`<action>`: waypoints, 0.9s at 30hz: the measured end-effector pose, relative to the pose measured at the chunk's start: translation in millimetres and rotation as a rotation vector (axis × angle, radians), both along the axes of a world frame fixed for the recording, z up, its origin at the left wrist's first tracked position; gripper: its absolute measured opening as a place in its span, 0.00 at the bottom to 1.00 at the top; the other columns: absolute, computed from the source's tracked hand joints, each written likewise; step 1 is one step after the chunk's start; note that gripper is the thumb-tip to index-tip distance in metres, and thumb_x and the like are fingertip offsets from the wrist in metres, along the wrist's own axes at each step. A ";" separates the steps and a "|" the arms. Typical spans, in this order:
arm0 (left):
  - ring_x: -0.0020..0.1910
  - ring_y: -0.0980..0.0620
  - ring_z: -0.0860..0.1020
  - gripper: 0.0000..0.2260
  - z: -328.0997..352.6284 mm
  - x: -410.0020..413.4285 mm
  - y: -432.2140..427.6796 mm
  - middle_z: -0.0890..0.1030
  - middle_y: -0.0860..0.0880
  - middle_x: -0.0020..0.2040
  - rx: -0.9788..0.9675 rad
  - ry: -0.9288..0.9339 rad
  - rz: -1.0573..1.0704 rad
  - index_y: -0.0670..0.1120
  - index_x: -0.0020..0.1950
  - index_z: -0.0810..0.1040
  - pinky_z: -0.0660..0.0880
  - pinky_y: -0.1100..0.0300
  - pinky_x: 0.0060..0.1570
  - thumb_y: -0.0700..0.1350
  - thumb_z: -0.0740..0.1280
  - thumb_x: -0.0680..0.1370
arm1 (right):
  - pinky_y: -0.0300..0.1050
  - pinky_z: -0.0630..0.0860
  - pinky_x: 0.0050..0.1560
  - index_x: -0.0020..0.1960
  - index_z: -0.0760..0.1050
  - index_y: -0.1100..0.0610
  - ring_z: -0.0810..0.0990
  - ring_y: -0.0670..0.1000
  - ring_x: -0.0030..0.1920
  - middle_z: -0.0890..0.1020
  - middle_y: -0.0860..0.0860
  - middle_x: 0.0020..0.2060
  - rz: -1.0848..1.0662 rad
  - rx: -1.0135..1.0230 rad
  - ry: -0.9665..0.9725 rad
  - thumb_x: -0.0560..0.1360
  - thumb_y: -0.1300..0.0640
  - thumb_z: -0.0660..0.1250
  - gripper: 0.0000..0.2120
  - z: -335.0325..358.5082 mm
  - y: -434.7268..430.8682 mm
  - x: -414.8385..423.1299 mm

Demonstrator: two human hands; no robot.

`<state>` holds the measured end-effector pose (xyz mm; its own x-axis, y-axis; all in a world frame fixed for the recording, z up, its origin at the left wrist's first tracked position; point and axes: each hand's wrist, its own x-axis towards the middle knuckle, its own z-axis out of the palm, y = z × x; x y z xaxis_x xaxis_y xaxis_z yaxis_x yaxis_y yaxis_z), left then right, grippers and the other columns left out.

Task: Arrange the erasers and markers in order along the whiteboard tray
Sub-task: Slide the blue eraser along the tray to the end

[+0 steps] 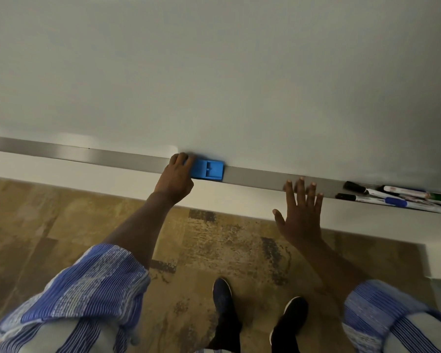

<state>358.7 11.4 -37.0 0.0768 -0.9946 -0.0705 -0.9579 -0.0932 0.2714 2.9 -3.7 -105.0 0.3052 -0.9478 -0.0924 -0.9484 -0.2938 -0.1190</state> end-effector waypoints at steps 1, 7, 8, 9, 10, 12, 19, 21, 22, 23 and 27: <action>0.69 0.39 0.66 0.27 0.0 3.2 0.4 0.70 0.40 0.69 0.001 0.008 0.007 0.41 0.73 0.68 0.72 0.44 0.67 0.34 0.66 0.73 | 0.69 0.48 0.76 0.81 0.50 0.56 0.47 0.67 0.79 0.50 0.61 0.80 -0.002 -0.003 0.005 0.78 0.34 0.52 0.39 -0.4 -0.2 0.3; 0.72 0.36 0.64 0.27 -3.5 24.4 7.0 0.64 0.37 0.73 -0.001 -0.044 0.065 0.42 0.75 0.67 0.76 0.43 0.63 0.33 0.65 0.75 | 0.69 0.49 0.75 0.81 0.50 0.56 0.48 0.68 0.78 0.51 0.61 0.80 -0.010 -0.016 0.009 0.77 0.35 0.53 0.40 -1.7 0.3 1.3; 0.73 0.36 0.64 0.27 -4.7 25.0 8.0 0.63 0.37 0.74 0.003 -0.066 0.081 0.42 0.76 0.67 0.76 0.44 0.62 0.34 0.64 0.77 | 0.69 0.49 0.75 0.81 0.50 0.56 0.48 0.68 0.78 0.51 0.61 0.80 -0.011 -0.019 0.010 0.76 0.35 0.54 0.40 -1.7 0.4 1.6; 0.73 0.36 0.64 0.26 -5.9 24.3 8.6 0.63 0.37 0.74 0.004 -0.079 0.092 0.43 0.76 0.67 0.76 0.44 0.62 0.34 0.64 0.77 | 0.69 0.49 0.75 0.81 0.50 0.56 0.48 0.68 0.78 0.51 0.61 0.80 -0.013 -0.020 0.011 0.76 0.35 0.53 0.40 -1.5 0.6 2.1; 0.72 0.36 0.64 0.26 -6.9 22.9 9.1 0.63 0.37 0.74 0.002 -0.086 0.098 0.43 0.76 0.66 0.77 0.44 0.62 0.35 0.64 0.78 | 0.69 0.49 0.75 0.81 0.50 0.56 0.48 0.68 0.78 0.51 0.61 0.80 -0.014 -0.021 0.011 0.76 0.35 0.53 0.40 -1.3 0.8 2.8; 0.69 0.36 0.67 0.27 -8.8 18.0 9.5 0.66 0.37 0.71 -0.033 -0.112 0.080 0.44 0.76 0.67 0.77 0.43 0.60 0.35 0.64 0.77 | 0.69 0.49 0.75 0.81 0.51 0.56 0.48 0.68 0.78 0.51 0.62 0.80 -0.017 -0.023 0.012 0.76 0.35 0.52 0.40 -1.0 1.1 3.9; 0.70 0.36 0.68 0.21 -23.1 5.7 13.4 0.69 0.37 0.69 -0.047 -0.183 -0.035 0.50 0.72 0.72 0.73 0.38 0.63 0.41 0.67 0.78 | 0.69 0.50 0.75 0.81 0.52 0.56 0.49 0.68 0.78 0.53 0.62 0.79 -0.018 -0.023 -0.006 0.76 0.34 0.48 0.40 0.8 1.3 4.6; 0.71 0.35 0.67 0.22 -24.9 9.4 14.6 0.68 0.37 0.70 -0.029 -0.190 -0.003 0.49 0.73 0.71 0.71 0.35 0.65 0.42 0.68 0.79 | 0.69 0.51 0.75 0.80 0.52 0.56 0.50 0.68 0.78 0.53 0.62 0.79 -0.013 -0.025 -0.011 0.76 0.34 0.48 0.40 1.1 1.1 4.3; 0.72 0.34 0.65 0.23 -25.5 12.6 15.5 0.67 0.37 0.71 -0.013 -0.193 0.009 0.50 0.73 0.70 0.69 0.33 0.67 0.42 0.68 0.79 | 0.69 0.51 0.75 0.80 0.52 0.56 0.51 0.68 0.78 0.54 0.62 0.79 -0.011 -0.028 -0.013 0.76 0.34 0.49 0.40 1.2 1.2 4.3; 0.73 0.34 0.64 0.24 -25.9 16.1 16.5 0.66 0.37 0.73 0.001 -0.198 0.020 0.50 0.75 0.69 0.67 0.32 0.69 0.42 0.67 0.79 | 0.69 0.51 0.75 0.80 0.53 0.56 0.51 0.68 0.78 0.54 0.62 0.79 -0.008 -0.032 -0.015 0.76 0.34 0.49 0.40 1.1 1.4 4.3; 0.76 0.32 0.58 0.27 -26.5 27.1 21.2 0.61 0.38 0.76 0.041 -0.204 0.048 0.52 0.78 0.64 0.61 0.31 0.72 0.42 0.66 0.79 | 0.69 0.51 0.75 0.80 0.52 0.56 0.50 0.68 0.78 0.54 0.62 0.79 -0.010 -0.043 -0.012 0.76 0.35 0.53 0.40 -0.3 1.9 4.3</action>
<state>385.8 32.6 -63.5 0.1411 -0.9860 -0.0890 -0.9868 -0.1473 0.0676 7.3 -1.8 -105.3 0.2961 -0.9540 -0.0478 -0.9500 -0.2890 -0.1179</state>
